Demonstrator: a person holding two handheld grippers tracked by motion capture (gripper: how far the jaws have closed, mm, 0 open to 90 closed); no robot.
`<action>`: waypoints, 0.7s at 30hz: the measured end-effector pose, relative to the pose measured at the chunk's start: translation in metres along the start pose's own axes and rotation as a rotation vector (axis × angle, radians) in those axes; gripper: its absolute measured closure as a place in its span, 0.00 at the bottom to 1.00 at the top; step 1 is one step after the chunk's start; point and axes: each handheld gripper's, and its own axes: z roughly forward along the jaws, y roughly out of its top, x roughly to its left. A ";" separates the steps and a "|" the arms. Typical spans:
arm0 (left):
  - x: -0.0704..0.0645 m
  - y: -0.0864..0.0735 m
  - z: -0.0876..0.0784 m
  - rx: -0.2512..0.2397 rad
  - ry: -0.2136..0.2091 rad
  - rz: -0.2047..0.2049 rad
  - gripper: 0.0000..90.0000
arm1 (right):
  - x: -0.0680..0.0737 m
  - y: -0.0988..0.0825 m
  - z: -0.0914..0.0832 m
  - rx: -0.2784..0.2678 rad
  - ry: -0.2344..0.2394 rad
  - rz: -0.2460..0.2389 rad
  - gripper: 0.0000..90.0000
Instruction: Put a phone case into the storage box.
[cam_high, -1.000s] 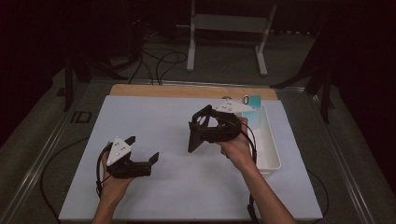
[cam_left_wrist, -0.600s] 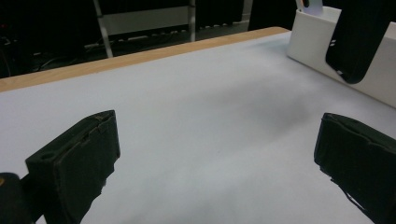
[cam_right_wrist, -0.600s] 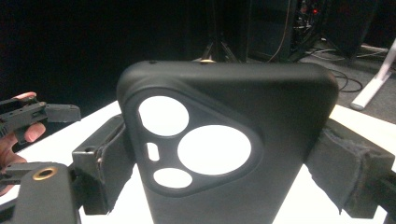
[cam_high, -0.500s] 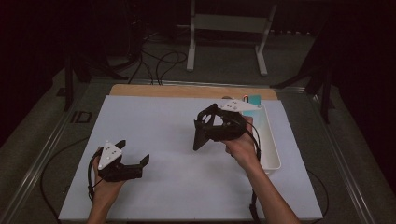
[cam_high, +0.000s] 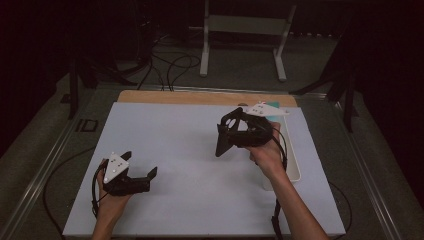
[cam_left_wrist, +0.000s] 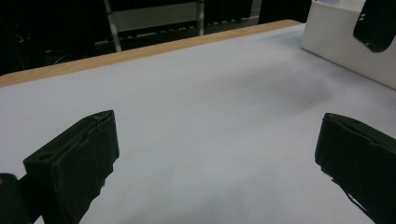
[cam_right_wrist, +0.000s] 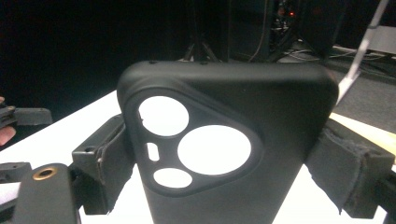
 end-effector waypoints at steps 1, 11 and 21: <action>0.000 -0.001 0.000 0.001 0.003 -0.003 0.00 | -0.001 0.000 -0.001 -0.004 -0.003 0.000 0.16; 0.004 -0.003 -0.002 -0.003 0.015 -0.008 0.00 | -0.015 0.005 -0.008 -0.015 -0.053 0.012 0.16; 0.006 -0.003 -0.003 -0.008 0.021 -0.021 0.00 | -0.028 0.012 -0.015 -0.029 -0.098 0.026 0.16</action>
